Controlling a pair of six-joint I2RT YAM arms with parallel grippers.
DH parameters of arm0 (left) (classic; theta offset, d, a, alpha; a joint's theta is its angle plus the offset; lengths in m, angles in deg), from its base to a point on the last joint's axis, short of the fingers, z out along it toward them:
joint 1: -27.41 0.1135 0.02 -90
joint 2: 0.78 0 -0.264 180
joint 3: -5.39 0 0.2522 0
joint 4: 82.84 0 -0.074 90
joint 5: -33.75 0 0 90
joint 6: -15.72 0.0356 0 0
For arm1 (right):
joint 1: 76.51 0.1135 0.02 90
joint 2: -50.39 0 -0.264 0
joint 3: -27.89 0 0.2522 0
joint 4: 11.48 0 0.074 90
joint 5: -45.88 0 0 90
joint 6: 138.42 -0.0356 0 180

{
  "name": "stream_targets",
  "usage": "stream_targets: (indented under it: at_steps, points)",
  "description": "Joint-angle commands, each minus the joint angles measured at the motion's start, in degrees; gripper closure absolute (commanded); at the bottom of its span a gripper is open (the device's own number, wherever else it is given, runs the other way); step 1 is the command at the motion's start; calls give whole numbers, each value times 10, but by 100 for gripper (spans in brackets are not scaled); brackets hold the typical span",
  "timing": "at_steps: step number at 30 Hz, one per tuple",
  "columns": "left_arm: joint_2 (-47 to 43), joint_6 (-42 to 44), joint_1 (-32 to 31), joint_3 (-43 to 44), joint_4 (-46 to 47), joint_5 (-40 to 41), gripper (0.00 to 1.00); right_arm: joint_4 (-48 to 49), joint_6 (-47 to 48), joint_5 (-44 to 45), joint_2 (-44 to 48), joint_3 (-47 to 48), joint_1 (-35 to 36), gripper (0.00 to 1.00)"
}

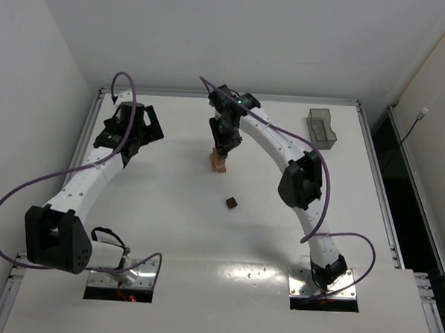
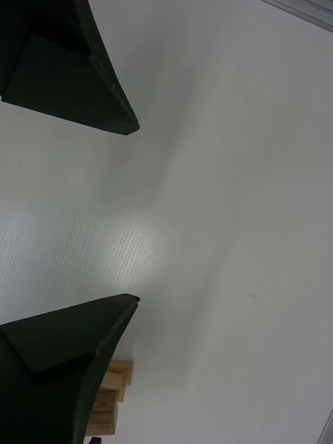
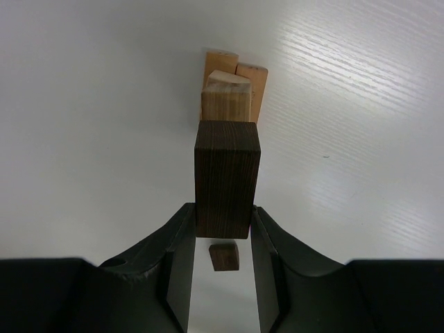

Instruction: Build the wood block tower

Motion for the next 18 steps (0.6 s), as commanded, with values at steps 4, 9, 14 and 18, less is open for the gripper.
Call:
stream_targets:
  at_steps: [4,9,14,18]
  points:
    - [-3,-6,13,-3,18,-7,0,21,12,-12,-15,31,-4,100]
    - [-3,-6,13,-3,18,-7,0,21,17,-12,-20,36,-4,100]
    - [-3,-6,18,-3,18,-12,0,21,17,-12,-25,42,-4,100]
    - [-3,-6,18,-3,18,-18,0,21,23,-12,-26,42,-4,95]
